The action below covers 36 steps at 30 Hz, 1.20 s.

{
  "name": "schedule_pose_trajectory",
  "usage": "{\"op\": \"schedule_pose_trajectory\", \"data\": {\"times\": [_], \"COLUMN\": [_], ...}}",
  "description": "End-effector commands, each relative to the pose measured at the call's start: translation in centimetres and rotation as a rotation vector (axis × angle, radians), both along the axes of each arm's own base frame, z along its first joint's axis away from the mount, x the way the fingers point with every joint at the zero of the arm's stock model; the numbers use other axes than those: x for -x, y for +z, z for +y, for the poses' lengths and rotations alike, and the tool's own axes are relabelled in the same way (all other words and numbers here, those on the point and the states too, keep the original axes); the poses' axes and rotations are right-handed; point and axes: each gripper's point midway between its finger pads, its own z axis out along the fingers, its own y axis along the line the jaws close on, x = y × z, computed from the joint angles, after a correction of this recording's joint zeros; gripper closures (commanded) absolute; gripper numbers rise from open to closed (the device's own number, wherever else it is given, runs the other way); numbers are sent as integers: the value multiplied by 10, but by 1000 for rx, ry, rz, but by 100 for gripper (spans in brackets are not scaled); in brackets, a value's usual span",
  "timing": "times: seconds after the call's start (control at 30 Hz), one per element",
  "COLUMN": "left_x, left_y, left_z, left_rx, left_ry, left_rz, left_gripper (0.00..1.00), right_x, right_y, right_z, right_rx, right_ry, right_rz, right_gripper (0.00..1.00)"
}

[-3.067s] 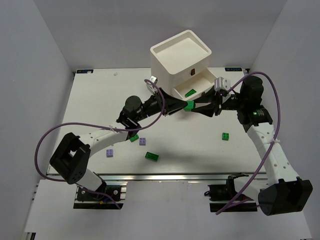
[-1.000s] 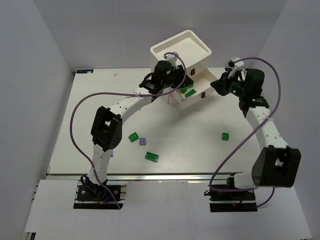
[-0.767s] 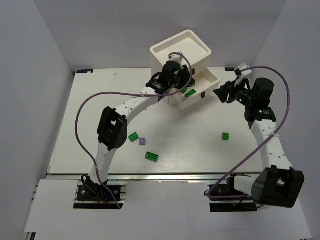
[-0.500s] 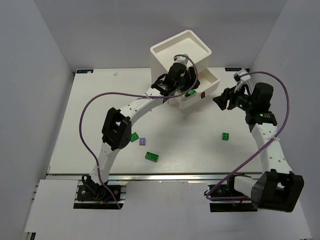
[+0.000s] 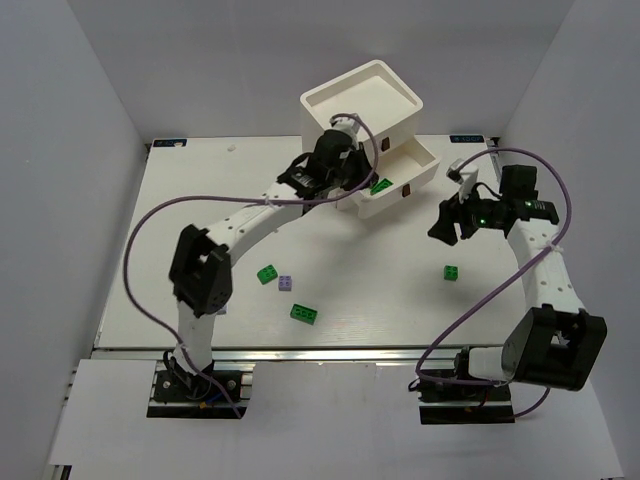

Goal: Sort the legos into containers by color

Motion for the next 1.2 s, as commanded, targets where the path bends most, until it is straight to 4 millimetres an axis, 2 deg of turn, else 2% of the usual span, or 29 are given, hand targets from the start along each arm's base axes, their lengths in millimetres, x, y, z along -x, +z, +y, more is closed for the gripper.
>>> {"op": "schedule_pose_trajectory", "data": {"times": [0.0,0.03,0.07,0.1,0.13,0.2,0.23,0.27,0.3,0.37,0.5,0.57,0.6,0.63,0.7,0.97,1.17], "left_x": [53,69,76,85,103,111,122,130,131,145,162,171,172,176,180,189,197], "left_y": [87,79,77,71,65,56,33,39,32,12,-25,-45,-51,-59,-66,-80,-92], "left_z": [26,45,57,64,81,103,114,126,138,157,180,192,198,204,213,246,259], "left_rx": [127,110,107,97,70,30,-10,-3,-16,-35,-111,-174,-202,-236,-268,-384,-433], "left_ry": [-84,-78,-73,-72,-64,-7,10,28,83,131,185,202,221,230,247,307,327], "left_rz": [-90,-60,-41,-20,5,14,63,51,59,99,181,232,240,261,268,254,274], "left_gripper": [75,64,48,39,31,14,9,5,2,2,2,2,2,2,2,2,2], "right_x": [45,50,51,52,52,53,53,51,55,57,63,59,49,50,39,23,33], "right_y": [-25,-35,-45,-51,-56,-67,-70,-73,-79,-90,-119,-127,-130,-136,-141,-160,-175], "right_z": [-7,-16,-21,-25,-29,-34,-35,-36,-38,-43,-60,-66,-72,-75,-81,-83,-74], "right_rx": [137,191,209,225,251,296,309,326,338,374,485,523,566,576,613,621,575], "right_ry": [227,227,220,208,202,210,210,228,241,292,347,343,323,320,301,317,440], "right_rz": [116,164,201,223,230,211,201,179,187,184,202,192,162,169,143,139,193], "right_gripper": [26,13,11,11,11,11,11,11,11,11,11,11,11,11,11,12,29]}}
